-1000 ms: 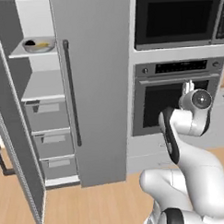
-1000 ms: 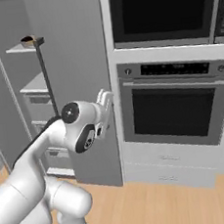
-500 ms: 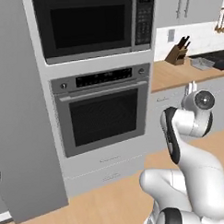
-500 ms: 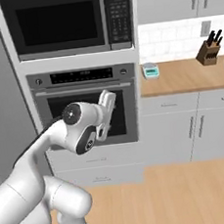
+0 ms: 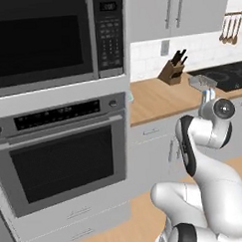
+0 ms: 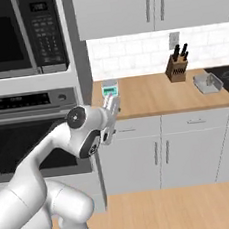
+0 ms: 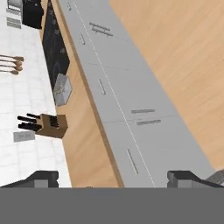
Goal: Take the meat container that has the fish and place it on the second highest rack of the freezer. Then take the vegetable container that has the corn and avocado and place it on the highest rack of the freezer.
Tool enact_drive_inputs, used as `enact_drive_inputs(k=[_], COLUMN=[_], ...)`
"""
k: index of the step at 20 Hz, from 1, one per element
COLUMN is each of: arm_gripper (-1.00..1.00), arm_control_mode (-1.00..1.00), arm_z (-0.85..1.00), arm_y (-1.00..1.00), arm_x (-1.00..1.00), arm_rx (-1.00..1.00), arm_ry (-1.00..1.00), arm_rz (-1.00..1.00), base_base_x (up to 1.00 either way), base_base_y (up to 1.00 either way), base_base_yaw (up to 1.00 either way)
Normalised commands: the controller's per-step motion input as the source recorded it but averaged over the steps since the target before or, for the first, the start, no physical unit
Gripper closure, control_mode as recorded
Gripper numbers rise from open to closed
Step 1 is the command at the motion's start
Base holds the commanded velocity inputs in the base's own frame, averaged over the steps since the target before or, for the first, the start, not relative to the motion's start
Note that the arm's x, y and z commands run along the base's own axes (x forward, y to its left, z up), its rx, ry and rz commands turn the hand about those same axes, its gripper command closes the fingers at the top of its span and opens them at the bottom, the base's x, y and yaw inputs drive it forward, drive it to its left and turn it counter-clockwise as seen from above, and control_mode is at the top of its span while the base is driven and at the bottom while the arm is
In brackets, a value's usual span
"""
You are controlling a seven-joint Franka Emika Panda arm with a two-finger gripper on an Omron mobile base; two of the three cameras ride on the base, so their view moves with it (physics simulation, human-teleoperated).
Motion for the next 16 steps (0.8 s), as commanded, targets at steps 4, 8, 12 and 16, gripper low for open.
enact_drive_inputs(k=[4, 8, 12, 16], arm_gripper=[-1.0, -1.0, -1.0, -1.0], arm_control_mode=[1.0, 1.0, 1.0, 1.0], arm_z=[0.0, 0.0, 0.0, 0.0], arm_y=[0.0, 0.0, 0.0, 0.0], arm_x=[0.0, 0.0, 0.0, 0.0], arm_rx=[0.0, 0.0, 0.0, 0.0], arm_ry=[0.0, 0.0, 0.0, 0.0], arm_rz=[0.0, 0.0, 0.0, 0.0], base_base_x=[0.53, 0.82, 0.98, 0.97], base_base_y=[-1.0, -1.0, -1.0, -1.0], base_base_yaw=[-0.2, -0.05, 0.0, 0.01])
